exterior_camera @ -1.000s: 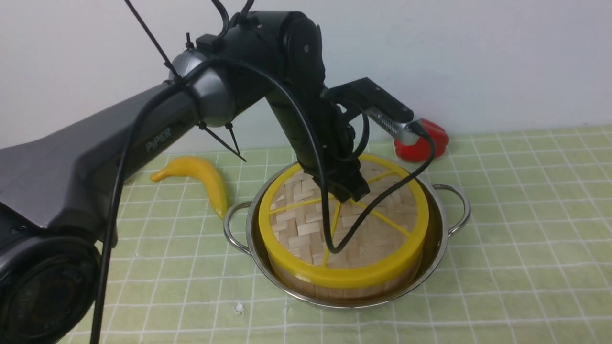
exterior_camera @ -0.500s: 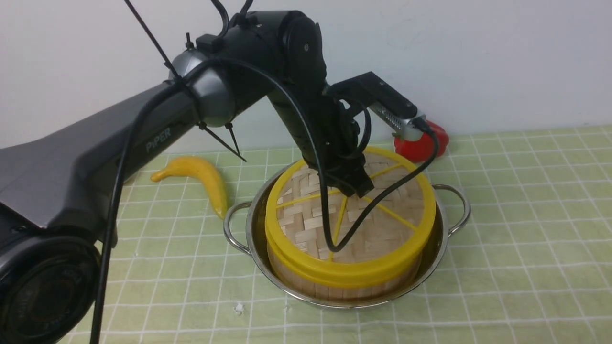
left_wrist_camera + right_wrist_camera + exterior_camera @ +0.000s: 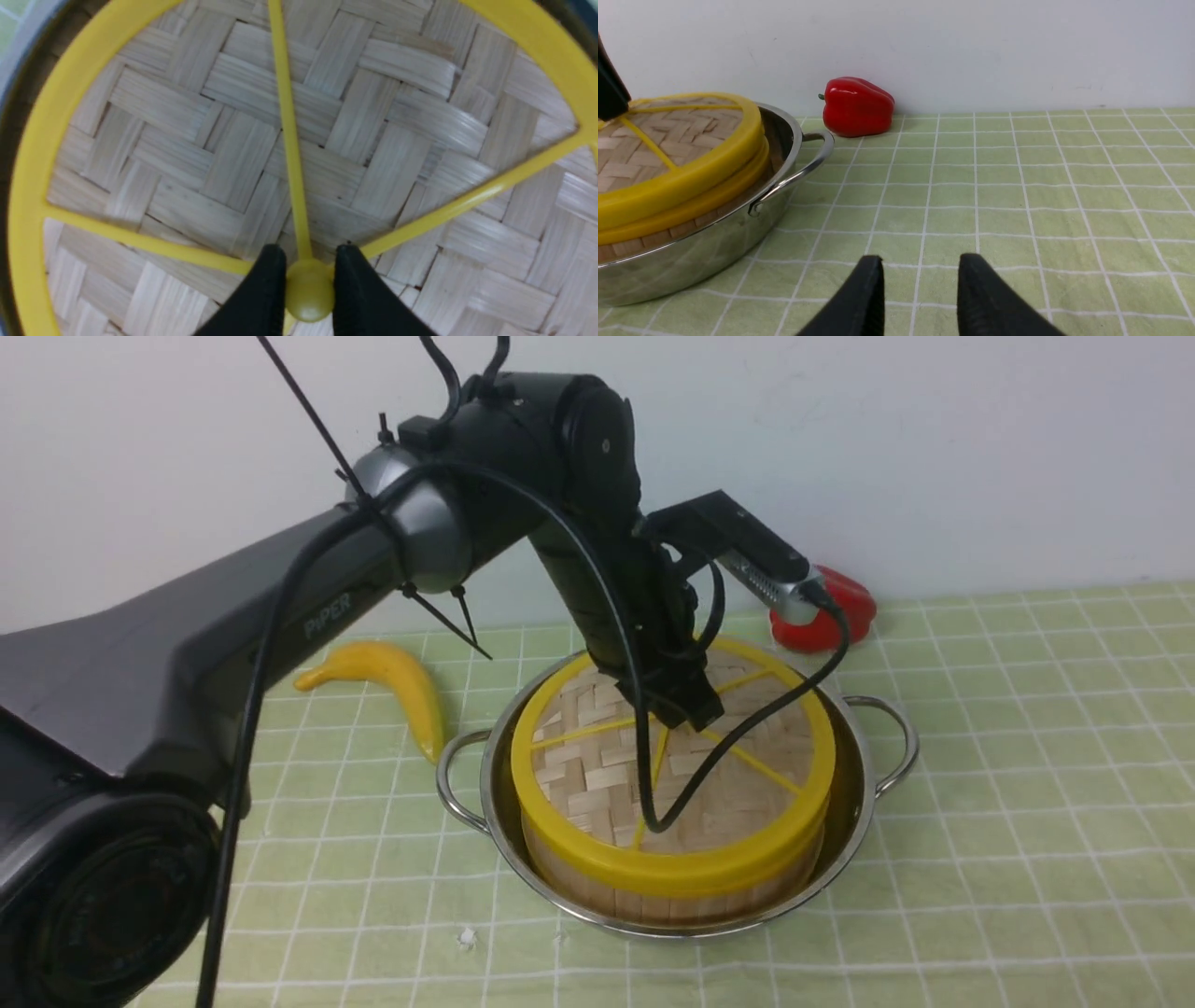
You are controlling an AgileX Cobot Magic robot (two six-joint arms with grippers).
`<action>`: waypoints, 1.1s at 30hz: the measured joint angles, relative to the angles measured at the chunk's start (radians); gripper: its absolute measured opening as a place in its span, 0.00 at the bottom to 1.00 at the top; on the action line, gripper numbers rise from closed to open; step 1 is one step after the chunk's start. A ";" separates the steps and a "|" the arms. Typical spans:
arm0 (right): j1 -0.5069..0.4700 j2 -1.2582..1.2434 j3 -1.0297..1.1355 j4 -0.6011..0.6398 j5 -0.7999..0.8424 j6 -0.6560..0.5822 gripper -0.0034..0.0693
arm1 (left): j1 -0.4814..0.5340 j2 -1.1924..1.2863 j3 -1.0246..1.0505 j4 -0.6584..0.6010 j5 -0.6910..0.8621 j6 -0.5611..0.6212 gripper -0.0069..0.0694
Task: Place the steamer in the pot on the green tablecloth, and put the lid on the steamer.
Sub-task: 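Place the yellow bamboo steamer lid onto the steamer in the pot with the left gripper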
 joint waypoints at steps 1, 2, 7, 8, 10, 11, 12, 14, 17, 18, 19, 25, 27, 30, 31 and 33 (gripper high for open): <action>0.000 0.000 0.000 0.000 0.000 0.000 0.38 | 0.000 0.001 0.000 0.000 0.000 0.000 0.25; 0.000 0.000 0.000 0.000 0.000 0.000 0.38 | 0.000 0.003 0.000 0.001 -0.003 -0.006 0.25; 0.000 0.000 0.000 0.000 0.000 0.000 0.38 | 0.000 0.005 -0.003 0.002 -0.007 -0.008 0.25; 0.000 0.000 0.000 0.000 0.000 0.000 0.38 | 0.000 0.005 -0.003 0.002 -0.007 -0.008 0.25; 0.000 0.000 0.000 0.000 0.000 0.000 0.38 | 0.000 0.006 -0.005 0.001 -0.008 -0.007 0.25; 0.000 0.000 0.000 0.000 0.000 0.000 0.38 | 0.000 0.007 -0.006 0.000 -0.008 -0.005 0.25; 0.000 0.000 0.000 0.000 0.000 0.000 0.38 | 0.000 0.008 -0.007 -0.001 -0.008 -0.001 0.25; 0.000 0.000 0.000 0.000 0.000 0.000 0.38 | 0.000 0.010 -0.008 -0.003 -0.015 0.003 0.25; 0.000 0.000 0.000 0.000 0.000 0.000 0.38 | -0.001 0.014 -0.008 -0.005 -0.017 0.012 0.25; 0.000 0.000 0.000 0.000 0.000 0.000 0.38 | -0.001 0.014 -0.008 -0.011 -0.018 0.034 0.25; 0.000 0.000 0.000 0.000 0.000 0.000 0.38 | -0.001 0.014 -0.008 -0.012 -0.019 0.041 0.25; 0.000 0.000 0.000 0.000 0.000 0.000 0.38 | -0.001 0.020 -0.014 -0.013 -0.019 0.043 0.25; 0.000 0.000 0.000 0.000 0.000 0.000 0.38 | -0.001 0.021 -0.014 -0.013 -0.019 0.040 0.25; 0.000 0.000 0.000 0.000 0.000 0.000 0.38 | -0.001 0.020 -0.014 -0.013 -0.019 0.038 0.25; 0.000 0.000 0.000 0.000 0.000 0.000 0.38 | -0.001 0.018 -0.014 -0.013 -0.018 0.038 0.25; 0.000 0.000 0.000 0.000 0.000 0.000 0.38 | -0.001 0.009 -0.014 -0.012 -0.025 0.036 0.32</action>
